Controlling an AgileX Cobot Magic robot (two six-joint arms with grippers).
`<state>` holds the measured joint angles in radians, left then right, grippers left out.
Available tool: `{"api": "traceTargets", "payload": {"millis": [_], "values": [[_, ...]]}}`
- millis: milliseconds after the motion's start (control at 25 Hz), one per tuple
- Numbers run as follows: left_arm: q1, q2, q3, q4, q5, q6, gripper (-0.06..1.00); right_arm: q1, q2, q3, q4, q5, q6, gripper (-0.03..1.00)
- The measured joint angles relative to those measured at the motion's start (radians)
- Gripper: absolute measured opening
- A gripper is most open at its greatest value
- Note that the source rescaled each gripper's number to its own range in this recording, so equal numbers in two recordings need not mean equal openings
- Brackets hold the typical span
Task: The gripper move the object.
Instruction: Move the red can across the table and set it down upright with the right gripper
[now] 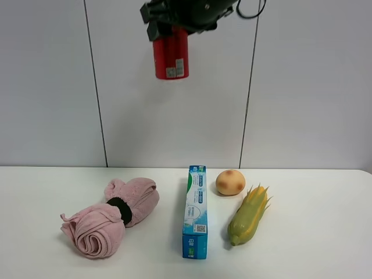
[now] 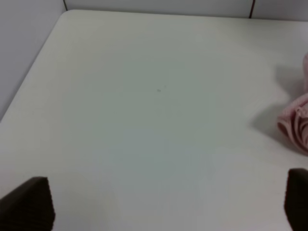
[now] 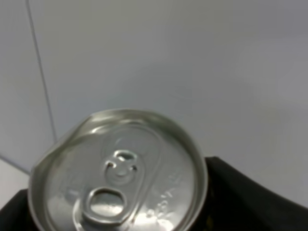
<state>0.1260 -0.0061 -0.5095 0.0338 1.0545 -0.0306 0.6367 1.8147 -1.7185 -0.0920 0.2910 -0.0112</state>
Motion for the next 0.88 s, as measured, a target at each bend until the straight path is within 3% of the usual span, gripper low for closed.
{"api": "traceTargets", "payload": {"millis": [200, 560, 720, 880], "values": [[0.0, 0.0, 0.0, 0.0, 0.0, 0.0, 1.0, 0.0, -0.147, 0.0, -0.061, 0.155, -0.001, 0.0], [0.0, 0.0, 0.0, 0.0, 0.0, 0.0, 1.0, 0.0, -0.212, 0.026, -0.072, 0.409, 0.003, 0.0], [0.0, 0.0, 0.0, 0.0, 0.0, 0.0, 1.0, 0.0, -0.279, 0.22, -0.07, 0.316, 0.011, 0.0], [0.0, 0.0, 0.0, 0.0, 0.0, 0.0, 1.0, 0.0, -0.386, 0.48, -0.052, 0.124, 0.02, 0.0]]}}
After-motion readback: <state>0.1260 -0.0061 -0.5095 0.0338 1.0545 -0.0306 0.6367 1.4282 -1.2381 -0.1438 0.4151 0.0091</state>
